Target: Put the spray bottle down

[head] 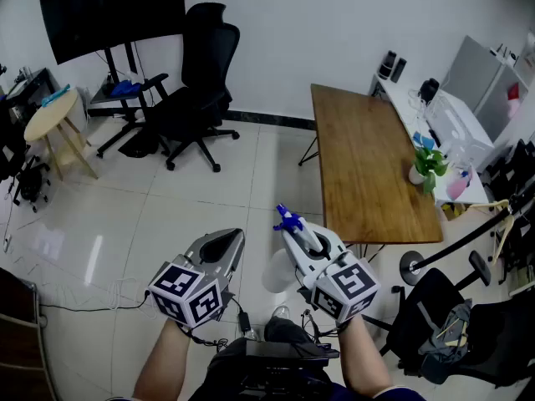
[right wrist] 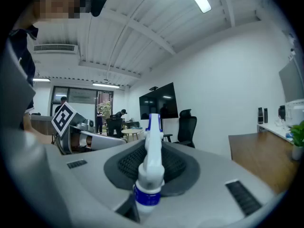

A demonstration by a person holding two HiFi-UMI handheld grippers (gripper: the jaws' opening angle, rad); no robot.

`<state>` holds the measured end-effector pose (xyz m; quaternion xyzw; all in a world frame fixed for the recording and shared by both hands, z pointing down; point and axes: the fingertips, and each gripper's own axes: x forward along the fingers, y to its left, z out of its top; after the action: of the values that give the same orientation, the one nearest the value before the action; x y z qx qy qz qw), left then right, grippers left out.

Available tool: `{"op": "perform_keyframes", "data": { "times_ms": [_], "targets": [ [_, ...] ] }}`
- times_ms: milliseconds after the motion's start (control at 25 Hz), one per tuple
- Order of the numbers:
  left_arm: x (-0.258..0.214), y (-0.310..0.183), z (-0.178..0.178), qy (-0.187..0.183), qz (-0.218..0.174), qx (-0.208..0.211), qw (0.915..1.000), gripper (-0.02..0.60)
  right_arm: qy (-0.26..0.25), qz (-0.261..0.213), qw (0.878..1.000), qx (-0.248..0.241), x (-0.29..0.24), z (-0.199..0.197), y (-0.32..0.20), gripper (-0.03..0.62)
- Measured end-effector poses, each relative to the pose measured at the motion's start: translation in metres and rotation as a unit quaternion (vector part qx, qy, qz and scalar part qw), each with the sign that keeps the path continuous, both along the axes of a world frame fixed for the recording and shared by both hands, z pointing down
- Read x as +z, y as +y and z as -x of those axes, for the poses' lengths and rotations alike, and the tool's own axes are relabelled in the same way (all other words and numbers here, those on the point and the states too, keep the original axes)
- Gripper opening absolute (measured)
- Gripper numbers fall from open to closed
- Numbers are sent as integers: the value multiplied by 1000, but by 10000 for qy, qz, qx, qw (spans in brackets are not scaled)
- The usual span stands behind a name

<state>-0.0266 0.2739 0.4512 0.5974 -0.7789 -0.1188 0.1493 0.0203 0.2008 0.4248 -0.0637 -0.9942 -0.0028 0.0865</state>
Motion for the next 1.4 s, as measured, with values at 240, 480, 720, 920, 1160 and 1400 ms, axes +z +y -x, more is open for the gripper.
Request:
{"op": "perform_keyframes", "data": {
  "times_ms": [240,480,720,920,1160,1400],
  "targets": [
    [1,-50,18,-80,66,192,9998,9,-51,21,9998,188,0,17,-51,84],
    [5,-113,56,-171,147,341,9992,9,-207,111,9993,298,4,56,-111,84],
    [-8,-191,103,-222,163,492,9984,9,-256,237,9983,468,-7,99,-185,84],
    [-19,-256,129,-248,95,698,9972,9,-313,216,9965,751,-19,121,-248,84],
    [-33,-325,140,-367,74,1242,9915,9,-430,202,9903,1305,-31,125,-307,84],
    [-65,-400,129,-511,61,1966,9791,9,-468,255,9767,2081,-55,103,-370,84]
  ]
}}
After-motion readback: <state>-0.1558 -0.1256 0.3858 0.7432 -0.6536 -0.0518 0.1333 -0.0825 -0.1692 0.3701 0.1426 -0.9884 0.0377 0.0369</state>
